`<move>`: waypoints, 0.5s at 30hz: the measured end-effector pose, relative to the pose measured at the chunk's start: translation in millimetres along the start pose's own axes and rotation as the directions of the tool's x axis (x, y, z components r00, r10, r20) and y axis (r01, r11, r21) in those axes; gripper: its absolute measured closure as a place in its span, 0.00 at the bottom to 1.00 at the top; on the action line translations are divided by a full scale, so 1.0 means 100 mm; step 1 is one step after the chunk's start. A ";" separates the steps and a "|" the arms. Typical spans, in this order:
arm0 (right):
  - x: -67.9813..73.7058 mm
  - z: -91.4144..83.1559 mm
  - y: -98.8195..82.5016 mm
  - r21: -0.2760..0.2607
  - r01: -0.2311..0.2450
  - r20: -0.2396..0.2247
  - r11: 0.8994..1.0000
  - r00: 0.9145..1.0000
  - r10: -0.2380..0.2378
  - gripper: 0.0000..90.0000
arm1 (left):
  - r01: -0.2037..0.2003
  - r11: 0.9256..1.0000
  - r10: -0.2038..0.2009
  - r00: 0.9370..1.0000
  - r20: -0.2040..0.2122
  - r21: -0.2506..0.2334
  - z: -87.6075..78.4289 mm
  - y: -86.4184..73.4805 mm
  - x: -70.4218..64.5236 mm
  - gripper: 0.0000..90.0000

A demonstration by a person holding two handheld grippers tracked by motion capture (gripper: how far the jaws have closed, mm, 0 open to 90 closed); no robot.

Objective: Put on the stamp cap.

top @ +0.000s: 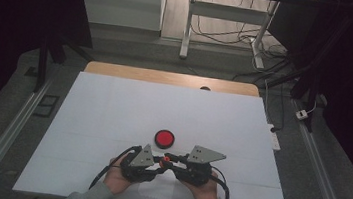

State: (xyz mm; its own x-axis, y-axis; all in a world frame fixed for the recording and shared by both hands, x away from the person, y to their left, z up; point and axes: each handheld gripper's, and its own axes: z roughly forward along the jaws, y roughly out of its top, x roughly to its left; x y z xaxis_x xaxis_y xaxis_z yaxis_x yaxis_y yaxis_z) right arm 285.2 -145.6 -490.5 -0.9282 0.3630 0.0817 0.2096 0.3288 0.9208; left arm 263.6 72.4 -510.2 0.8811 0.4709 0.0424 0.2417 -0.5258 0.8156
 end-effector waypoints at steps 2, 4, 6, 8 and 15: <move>0.00 0.00 0.00 0.001 0.001 0.002 1.000 1.000 -0.001 0.80 | 0.005 1.000 -0.005 1.000 0.000 -0.001 0.01 0.00 0.00 0.72; 0.00 0.00 0.00 0.003 0.003 0.004 1.000 1.000 -0.003 0.80 | 0.012 1.000 -0.012 1.000 0.002 -0.002 0.01 0.00 0.00 0.72; 0.00 0.00 0.00 0.000 0.004 0.006 1.000 1.000 -0.004 0.80 | 0.018 1.000 -0.018 1.000 0.001 -0.005 0.01 -0.01 0.01 0.71; 0.00 0.01 -0.01 0.003 0.005 0.009 1.000 1.000 -0.005 0.80 | 0.026 1.000 -0.026 1.000 0.003 -0.008 0.01 -0.01 0.01 0.68; 0.00 0.01 -0.01 0.004 0.005 0.014 1.000 1.000 -0.005 0.80 | 0.036 0.999 -0.036 0.999 0.005 0.008 0.04 -0.01 0.02 0.57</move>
State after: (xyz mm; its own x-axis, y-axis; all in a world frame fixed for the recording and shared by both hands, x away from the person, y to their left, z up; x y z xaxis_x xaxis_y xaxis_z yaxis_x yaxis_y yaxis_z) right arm 285.5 -145.2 -492.2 -0.9248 0.3737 0.0712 0.2058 0.3340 0.9198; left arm 266.5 71.2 -512.9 0.8737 0.4864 0.0102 0.2769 -0.5143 0.8117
